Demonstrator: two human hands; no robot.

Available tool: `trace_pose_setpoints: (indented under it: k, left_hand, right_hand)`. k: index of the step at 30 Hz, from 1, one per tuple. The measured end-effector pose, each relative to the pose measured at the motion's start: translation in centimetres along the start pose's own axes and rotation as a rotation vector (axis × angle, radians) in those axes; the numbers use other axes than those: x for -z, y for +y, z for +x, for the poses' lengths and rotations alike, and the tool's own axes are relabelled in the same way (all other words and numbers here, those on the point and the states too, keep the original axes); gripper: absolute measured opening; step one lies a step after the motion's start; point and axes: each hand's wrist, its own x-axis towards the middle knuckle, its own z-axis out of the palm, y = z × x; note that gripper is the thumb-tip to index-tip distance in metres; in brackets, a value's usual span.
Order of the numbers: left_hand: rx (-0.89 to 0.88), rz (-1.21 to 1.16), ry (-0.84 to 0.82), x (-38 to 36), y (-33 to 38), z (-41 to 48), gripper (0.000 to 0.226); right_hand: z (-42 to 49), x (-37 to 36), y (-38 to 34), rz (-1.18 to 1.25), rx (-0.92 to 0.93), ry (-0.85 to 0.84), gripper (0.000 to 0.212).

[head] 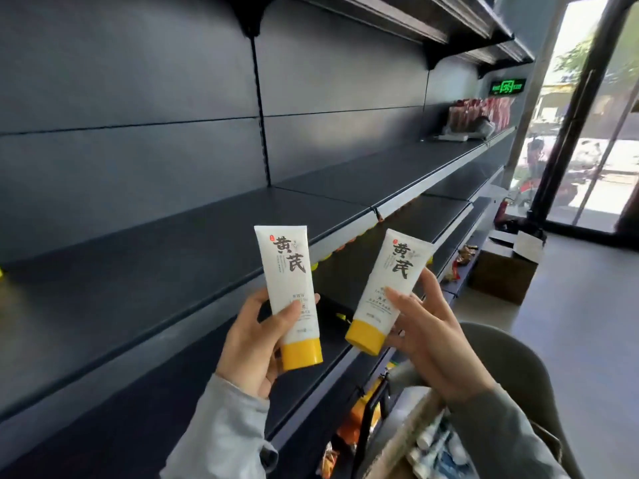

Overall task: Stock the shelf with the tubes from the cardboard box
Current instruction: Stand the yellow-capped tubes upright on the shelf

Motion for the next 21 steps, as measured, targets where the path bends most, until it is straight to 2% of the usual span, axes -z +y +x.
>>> trace_pose_setpoints:
  k: [6,13,17,21]
  left_hand:
    - [-0.192,0.019,0.301,4.0,3.6,-3.3,0.031]
    - [-0.344,-0.047,0.656,7.0,6.3,-10.2,0.042]
    - [-0.450,-0.062,0.843,8.3,7.4,-14.8,0.028]
    - [-0.519,-0.054,0.963,9.6,8.7,-18.4,0.031]
  right_hand:
    - [2.6,-3.1,0.1,0.009,-0.034,-0.213,0.047]
    - [4.8,-7.8,0.5,-0.028,-0.057,-0.383,0.048]
    - [5.1,-12.0,1.0,-0.017,-0.055,-0.529,0.046]
    - [4.2,-16.4,2.4,0.007,-0.061,-0.631,0.048]
